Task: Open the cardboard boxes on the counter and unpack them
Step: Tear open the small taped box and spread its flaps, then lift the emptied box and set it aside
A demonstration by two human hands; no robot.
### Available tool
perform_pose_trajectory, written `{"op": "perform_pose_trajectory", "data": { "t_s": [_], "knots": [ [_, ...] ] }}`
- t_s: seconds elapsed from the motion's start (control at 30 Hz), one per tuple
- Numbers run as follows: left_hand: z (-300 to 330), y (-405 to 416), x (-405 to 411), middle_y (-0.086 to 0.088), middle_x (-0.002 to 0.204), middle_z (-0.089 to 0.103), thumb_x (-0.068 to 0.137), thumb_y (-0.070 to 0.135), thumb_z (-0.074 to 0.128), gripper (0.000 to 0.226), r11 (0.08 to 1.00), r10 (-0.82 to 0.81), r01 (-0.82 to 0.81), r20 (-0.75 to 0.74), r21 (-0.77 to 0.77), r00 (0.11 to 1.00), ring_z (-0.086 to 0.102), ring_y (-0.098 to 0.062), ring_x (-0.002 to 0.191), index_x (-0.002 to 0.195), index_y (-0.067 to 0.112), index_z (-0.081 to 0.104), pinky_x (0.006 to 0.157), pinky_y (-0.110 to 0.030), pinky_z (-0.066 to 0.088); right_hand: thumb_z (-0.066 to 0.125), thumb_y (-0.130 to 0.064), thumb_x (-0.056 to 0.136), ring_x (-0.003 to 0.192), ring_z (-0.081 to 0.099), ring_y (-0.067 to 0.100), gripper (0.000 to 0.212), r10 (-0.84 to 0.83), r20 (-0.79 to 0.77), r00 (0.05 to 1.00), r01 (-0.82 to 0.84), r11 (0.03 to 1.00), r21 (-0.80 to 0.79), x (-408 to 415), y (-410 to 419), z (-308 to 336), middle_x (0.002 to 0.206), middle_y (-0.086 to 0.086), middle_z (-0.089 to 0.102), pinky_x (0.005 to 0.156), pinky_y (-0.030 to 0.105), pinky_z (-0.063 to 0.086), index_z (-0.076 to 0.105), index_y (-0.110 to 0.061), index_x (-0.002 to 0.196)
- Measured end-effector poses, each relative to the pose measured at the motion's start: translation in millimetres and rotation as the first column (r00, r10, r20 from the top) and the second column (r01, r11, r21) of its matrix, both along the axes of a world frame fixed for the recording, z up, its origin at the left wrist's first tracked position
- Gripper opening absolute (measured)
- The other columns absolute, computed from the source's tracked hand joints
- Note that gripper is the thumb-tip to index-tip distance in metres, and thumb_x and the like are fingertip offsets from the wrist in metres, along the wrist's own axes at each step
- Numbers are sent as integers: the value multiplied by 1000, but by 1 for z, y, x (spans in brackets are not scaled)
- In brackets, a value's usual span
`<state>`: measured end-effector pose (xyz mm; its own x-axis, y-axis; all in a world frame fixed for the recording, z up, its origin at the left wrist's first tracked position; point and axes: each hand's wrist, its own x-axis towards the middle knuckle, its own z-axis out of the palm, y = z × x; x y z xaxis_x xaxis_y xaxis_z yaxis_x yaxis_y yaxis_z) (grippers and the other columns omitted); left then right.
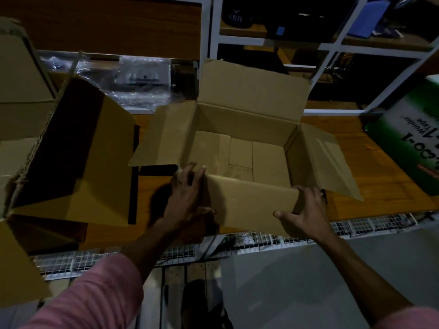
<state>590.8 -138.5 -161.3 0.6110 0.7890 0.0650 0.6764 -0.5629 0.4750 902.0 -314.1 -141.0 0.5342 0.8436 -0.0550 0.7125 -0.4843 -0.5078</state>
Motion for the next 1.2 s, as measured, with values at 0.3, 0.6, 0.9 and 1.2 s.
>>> {"op": "perform_pose_trajectory", "data": {
  "t_s": [0.3,0.6,0.9,1.2],
  "knots": [
    [63,-2,-1,-3,145,16,57,57,91,113,992,68,-70,24,102,997,29,-44,128,141,29,21,93,-63,46,97,-45,52,136,29,39,106,-23,216,976,-28,973,228,-31,-12,43,155,4,22,108,58,34,45,-26,141],
    [153,-61,-32,-7,145,23,58,48,92,105,909,84,-123,114,397,990,33,-41,123,138,25,28,88,-56,54,99,-38,51,138,32,40,99,-120,305,945,-44,875,482,-67,-62,104,155,10,26,108,61,33,50,-17,135],
    [263,-95,-109,-13,142,28,59,43,93,102,762,108,-249,262,598,959,36,-42,122,136,23,30,75,-52,56,94,-44,58,138,34,37,91,-128,374,918,-171,725,667,-128,-75,212,149,15,33,108,63,32,50,-17,132],
    [337,-75,-266,-20,135,31,59,44,93,98,624,187,-359,313,695,931,42,-44,114,133,18,33,85,-52,47,89,-49,65,133,38,36,86,7,409,912,-329,607,723,-253,-11,286,145,15,37,106,49,30,49,-18,135]
  ]
}}
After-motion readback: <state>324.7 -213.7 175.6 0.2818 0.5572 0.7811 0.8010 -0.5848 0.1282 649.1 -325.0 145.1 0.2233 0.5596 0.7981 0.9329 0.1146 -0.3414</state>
